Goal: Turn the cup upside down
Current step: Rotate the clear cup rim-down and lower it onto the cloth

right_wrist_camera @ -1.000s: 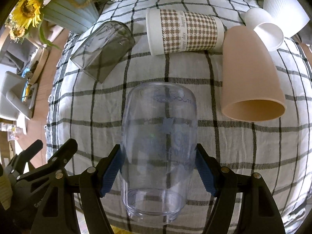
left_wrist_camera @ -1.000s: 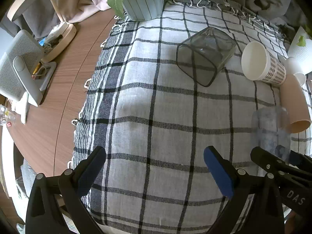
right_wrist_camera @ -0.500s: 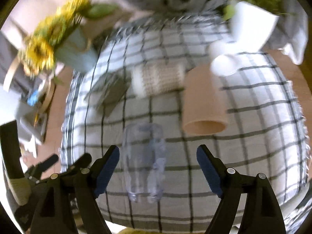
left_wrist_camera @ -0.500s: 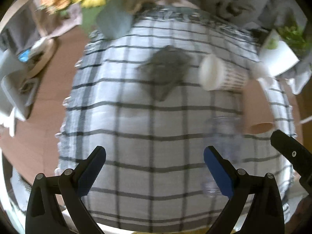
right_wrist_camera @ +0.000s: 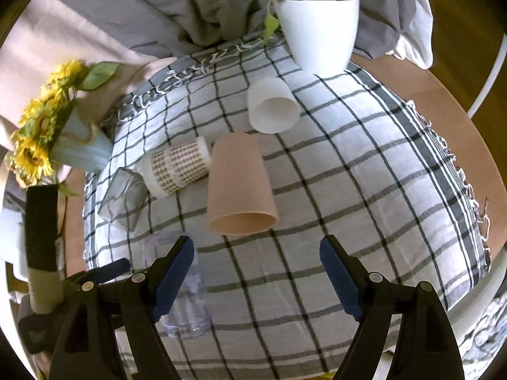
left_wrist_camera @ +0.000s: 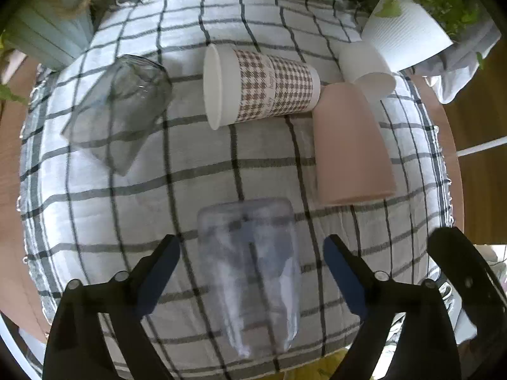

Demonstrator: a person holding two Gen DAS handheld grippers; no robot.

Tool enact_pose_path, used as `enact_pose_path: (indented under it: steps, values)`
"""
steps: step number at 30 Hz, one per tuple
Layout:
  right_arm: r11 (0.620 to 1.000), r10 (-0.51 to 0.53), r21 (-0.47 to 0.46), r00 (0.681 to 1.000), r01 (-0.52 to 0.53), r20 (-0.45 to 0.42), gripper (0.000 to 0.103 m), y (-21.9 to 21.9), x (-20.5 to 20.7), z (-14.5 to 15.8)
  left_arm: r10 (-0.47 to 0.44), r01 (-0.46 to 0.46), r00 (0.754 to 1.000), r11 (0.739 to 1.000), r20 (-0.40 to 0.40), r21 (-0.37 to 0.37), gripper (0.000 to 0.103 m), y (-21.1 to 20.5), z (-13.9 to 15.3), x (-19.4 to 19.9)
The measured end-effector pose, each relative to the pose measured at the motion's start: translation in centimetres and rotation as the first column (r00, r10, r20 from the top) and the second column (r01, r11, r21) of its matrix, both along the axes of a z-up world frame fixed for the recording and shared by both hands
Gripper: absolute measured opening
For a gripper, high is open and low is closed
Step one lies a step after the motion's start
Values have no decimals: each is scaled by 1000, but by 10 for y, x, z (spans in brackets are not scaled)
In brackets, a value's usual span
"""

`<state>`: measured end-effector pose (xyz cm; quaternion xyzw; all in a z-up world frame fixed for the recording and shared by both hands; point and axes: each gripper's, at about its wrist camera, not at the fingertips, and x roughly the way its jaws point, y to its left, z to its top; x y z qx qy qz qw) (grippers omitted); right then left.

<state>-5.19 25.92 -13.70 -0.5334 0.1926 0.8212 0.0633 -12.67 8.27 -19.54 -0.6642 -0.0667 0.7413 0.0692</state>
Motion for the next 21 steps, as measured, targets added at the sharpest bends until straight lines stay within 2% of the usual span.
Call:
enact_pose_path:
  steps: [6, 7, 11, 16, 21]
  values:
    - [1000, 15, 1, 1000, -15, -2, 82, 4, -5, -2, 35, -37, 996, 999, 86, 11, 76, 0, -23, -16]
    - [1000, 19, 3, 1000, -19, -2, 82, 4, -6, -2, 41, -42, 995, 999, 92, 7, 70, 0, -25, -17]
    - [999, 34, 9, 999, -34, -2, 82, 4, -7, -1, 69, -70, 995, 998, 79, 5, 71, -3, -21, -16]
    - [999, 53, 2, 998, -53, -13, 82, 5, -7, 6, 85, -85, 996, 996, -13, -11, 71, -5, 9, -3]
    - [997, 74, 8, 996, -74, -50, 82, 7, -2, 22, 43, -50, 990, 997, -136, -51, 71, 1, 39, 15]
